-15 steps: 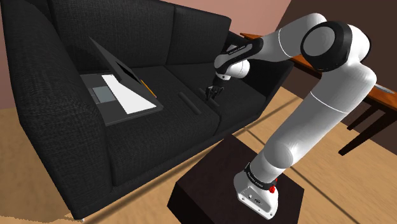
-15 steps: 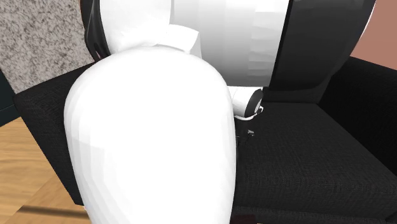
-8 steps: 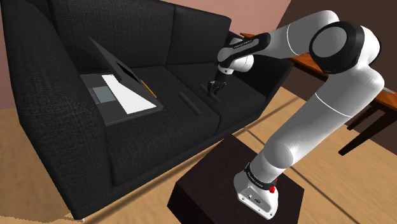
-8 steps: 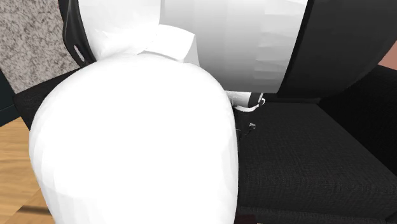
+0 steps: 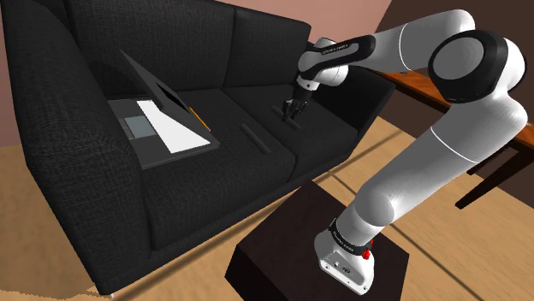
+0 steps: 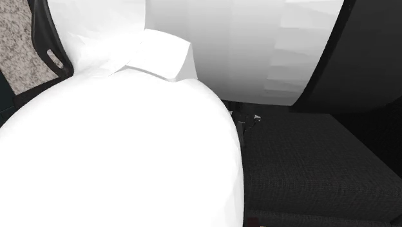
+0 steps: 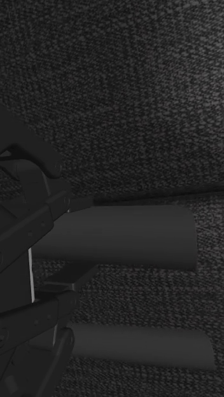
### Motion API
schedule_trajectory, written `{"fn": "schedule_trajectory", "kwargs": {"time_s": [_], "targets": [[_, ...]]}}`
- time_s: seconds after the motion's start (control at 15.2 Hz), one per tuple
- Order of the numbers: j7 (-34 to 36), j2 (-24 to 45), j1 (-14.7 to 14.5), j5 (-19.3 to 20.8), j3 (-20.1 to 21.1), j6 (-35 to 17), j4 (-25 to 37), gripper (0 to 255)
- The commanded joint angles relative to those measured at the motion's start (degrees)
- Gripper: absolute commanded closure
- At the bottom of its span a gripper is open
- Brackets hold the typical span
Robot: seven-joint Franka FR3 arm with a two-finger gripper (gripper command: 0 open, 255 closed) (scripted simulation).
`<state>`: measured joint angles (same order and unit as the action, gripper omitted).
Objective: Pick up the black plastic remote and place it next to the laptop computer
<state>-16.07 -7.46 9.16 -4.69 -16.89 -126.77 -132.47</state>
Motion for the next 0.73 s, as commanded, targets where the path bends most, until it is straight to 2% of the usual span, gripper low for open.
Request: {"fn": "schedule_trajectory", "kwargs": {"time_s": [0.0,0.66], "targets": [[0.4,-0.7,0.0,0.3,0.1,1.6,0.9,255],[1.9,-3.7,0.2,1.6,0.5,9.4,5.9,255]]}}
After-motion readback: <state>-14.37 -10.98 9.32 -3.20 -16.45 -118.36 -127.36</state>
